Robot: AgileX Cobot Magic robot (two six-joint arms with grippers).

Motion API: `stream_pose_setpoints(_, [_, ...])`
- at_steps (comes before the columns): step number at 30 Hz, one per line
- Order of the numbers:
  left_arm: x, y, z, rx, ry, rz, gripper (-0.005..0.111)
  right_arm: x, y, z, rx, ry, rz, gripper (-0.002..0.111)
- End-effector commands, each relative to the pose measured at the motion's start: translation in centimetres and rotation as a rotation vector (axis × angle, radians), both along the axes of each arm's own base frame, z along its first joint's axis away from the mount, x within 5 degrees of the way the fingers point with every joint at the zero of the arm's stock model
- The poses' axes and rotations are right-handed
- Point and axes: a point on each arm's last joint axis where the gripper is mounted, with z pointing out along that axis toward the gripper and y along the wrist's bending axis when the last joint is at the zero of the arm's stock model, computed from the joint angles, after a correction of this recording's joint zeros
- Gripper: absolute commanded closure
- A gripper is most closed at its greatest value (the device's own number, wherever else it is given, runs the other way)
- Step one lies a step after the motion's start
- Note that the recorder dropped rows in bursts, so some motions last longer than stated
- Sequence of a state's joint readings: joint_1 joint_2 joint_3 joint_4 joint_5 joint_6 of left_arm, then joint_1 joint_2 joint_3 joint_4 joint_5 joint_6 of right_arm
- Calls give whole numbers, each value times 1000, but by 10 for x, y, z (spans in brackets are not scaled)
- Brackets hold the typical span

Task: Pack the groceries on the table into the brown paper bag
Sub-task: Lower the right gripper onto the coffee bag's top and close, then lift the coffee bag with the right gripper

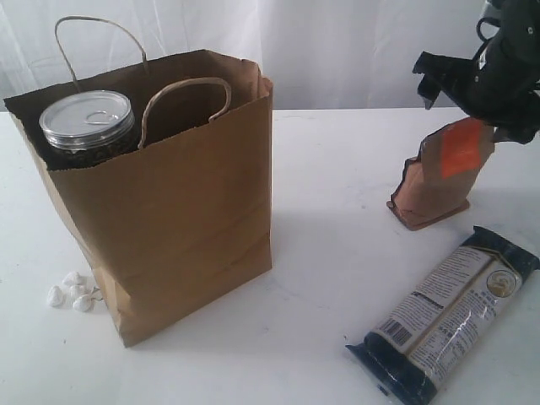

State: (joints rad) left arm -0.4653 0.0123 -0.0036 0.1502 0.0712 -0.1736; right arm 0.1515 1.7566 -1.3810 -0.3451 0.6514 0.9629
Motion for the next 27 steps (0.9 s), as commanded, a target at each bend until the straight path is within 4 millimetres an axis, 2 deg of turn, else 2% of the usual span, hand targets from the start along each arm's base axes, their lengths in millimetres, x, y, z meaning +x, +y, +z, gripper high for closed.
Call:
stream_pose_setpoints(1, [0, 0, -1, -1, 4, -4, 107, 12, -4, -12, -14, 13, -11, 24])
stream_pose_setpoints(5, [0, 0, -1, -1, 4, -4, 107, 18, -3, -30, -20, 56, -10, 24])
stream_pose_setpoints(11, [0, 0, -1, -1, 4, -4, 107, 21, -2, -39, -55, 80, 39, 27])
stream_pose_setpoints(13, [0, 0, -1, -1, 4, -4, 107, 20, -3, -39, -96, 92, 91, 38])
stream_pose_setpoints(18, [0, 0, -1, -1, 4, -4, 107, 13, -6, -42, -187, 201, 170, 88])
stream_pose_setpoints(20, [0, 0, -1, -1, 4, -4, 107, 11, -7, -44, -226, 238, 219, 103])
stream_pose_setpoints(21, [0, 0, -1, -1, 4, -4, 107, 9, -7, -43, -243, 260, 248, 108])
stream_pose_setpoints(23, [0, 0, -1, -1, 4, -4, 107, 6, -6, -40, -283, 286, 311, 108])
stream_pose_setpoints(27, [0, 0, -1, -1, 4, -4, 107, -3, 0, -21, -352, 267, 425, 108])
